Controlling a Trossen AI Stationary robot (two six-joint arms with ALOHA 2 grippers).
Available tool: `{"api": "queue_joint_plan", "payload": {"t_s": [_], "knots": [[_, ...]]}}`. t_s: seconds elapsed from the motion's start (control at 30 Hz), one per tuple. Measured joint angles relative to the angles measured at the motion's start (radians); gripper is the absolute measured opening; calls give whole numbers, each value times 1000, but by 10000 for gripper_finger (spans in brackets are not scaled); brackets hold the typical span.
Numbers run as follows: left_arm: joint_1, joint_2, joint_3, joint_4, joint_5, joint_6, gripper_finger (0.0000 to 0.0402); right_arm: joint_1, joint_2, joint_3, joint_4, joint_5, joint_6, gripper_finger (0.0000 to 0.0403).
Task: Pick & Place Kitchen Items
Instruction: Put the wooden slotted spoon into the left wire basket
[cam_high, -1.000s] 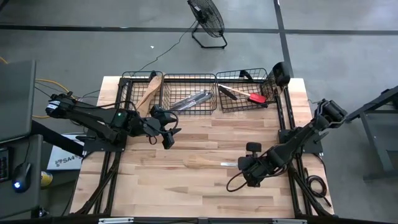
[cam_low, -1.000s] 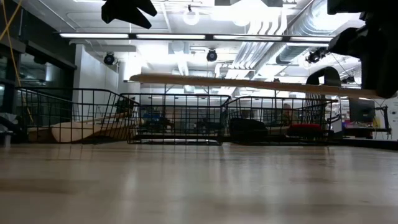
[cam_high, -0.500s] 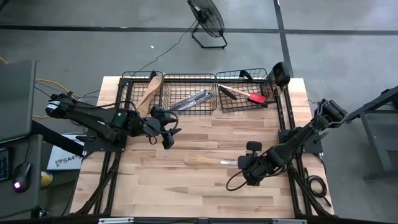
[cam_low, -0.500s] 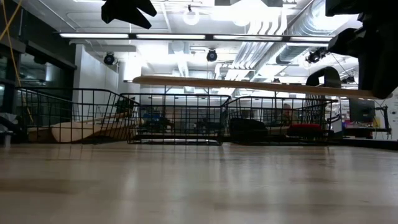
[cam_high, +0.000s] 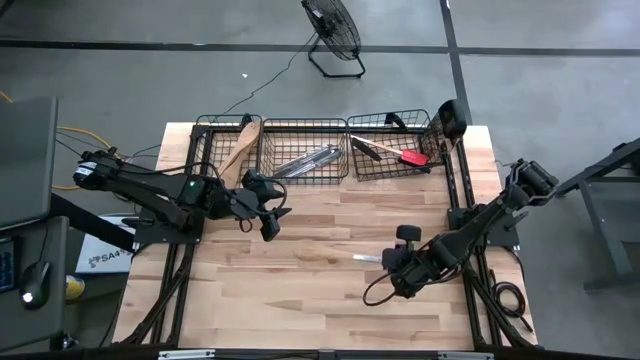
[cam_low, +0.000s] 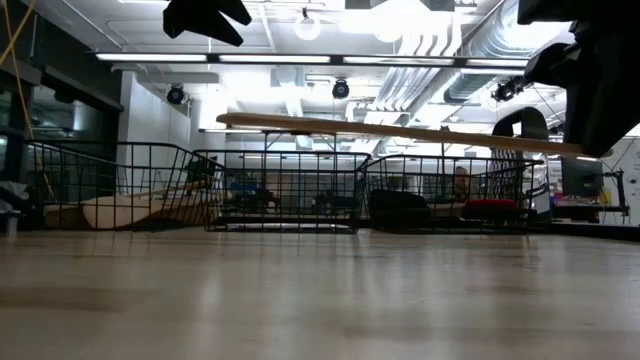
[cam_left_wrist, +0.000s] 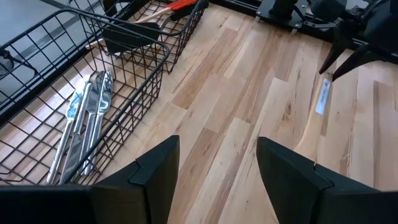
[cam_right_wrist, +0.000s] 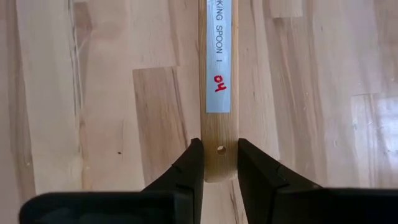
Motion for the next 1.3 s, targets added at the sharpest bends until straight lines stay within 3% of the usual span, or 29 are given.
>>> {"api": "queue_joint_plan", "payload": {"t_s": [0.5, 0.87, 1.3], "knots": [[0, 0, 0, -1, 8, 0, 209, 52, -18, -105, 72, 91, 88, 65], [0, 0, 0, -1, 9, 0, 209, 56, -151, -205, 149, 144, 141, 65], [0, 0, 0, -1, 11, 0, 209, 56, -163, -207, 53, 220, 192, 65]]}}
